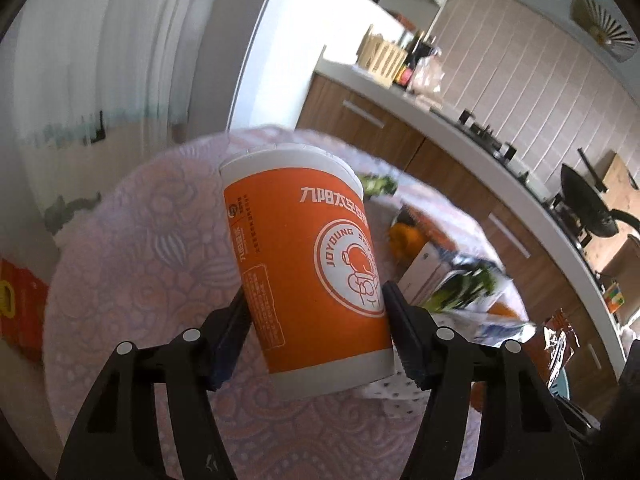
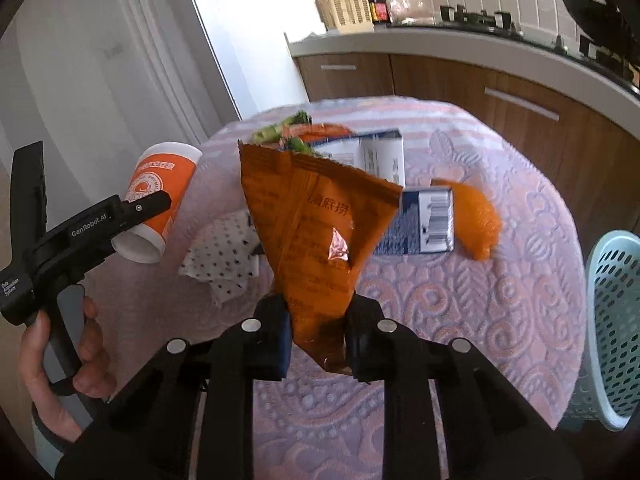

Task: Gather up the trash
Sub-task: 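Grasp the orange snack bag with right gripper while left grasps orange cup, then carry snack bag and orange cup over the basket and release both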

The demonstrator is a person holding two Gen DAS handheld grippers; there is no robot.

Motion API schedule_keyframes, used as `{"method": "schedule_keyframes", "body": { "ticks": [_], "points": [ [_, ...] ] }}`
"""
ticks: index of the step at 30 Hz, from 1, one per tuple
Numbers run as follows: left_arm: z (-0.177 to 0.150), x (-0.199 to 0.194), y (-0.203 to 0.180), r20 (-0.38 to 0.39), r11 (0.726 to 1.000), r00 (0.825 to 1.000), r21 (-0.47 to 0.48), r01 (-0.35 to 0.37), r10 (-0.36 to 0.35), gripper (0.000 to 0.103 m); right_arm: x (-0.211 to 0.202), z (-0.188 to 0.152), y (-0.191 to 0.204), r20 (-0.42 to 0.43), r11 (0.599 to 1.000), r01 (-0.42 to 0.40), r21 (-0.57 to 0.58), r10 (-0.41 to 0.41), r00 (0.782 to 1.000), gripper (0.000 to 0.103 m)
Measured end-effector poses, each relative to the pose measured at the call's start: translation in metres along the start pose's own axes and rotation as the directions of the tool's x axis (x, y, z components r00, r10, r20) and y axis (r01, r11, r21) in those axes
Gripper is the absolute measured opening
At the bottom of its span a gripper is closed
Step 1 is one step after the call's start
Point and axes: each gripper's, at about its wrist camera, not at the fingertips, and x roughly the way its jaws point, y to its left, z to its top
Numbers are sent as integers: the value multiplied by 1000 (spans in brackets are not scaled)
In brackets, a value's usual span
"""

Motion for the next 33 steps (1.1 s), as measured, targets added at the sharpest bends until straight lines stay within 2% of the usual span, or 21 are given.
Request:
{"method": "schedule_keyframes", "body": {
  "ticks": [5,9,14,22,26,31,33],
  "points": [
    [7,-30,-28,73,997,995,40,65,-68,62,-35,10,-7,76,1000,14,6,-14,997,18],
    [7,-41,-62,90,986,985,97,137,-146,62,-59,16,-22,127,998,55,24,-58,990,18],
    [-2,-43,-113,75,960,969,174,220,-235,62,-82,21,-51,172,991,115,68,-125,977,18],
    [-27,-31,-202,3,893,942,320,317,-336,62,-119,16,-115,202,960,220,170,-253,946,18],
    [-44,-19,-245,-69,840,916,376,391,-396,62,-135,5,-155,185,928,290,236,-336,924,18],
    [-85,20,-301,-242,766,858,388,513,-452,62,-141,-20,-224,92,860,359,363,-417,904,18],
    [-100,39,-317,-314,742,829,376,556,-463,62,-140,-30,-247,58,845,356,399,-411,910,18]
  ]
}}
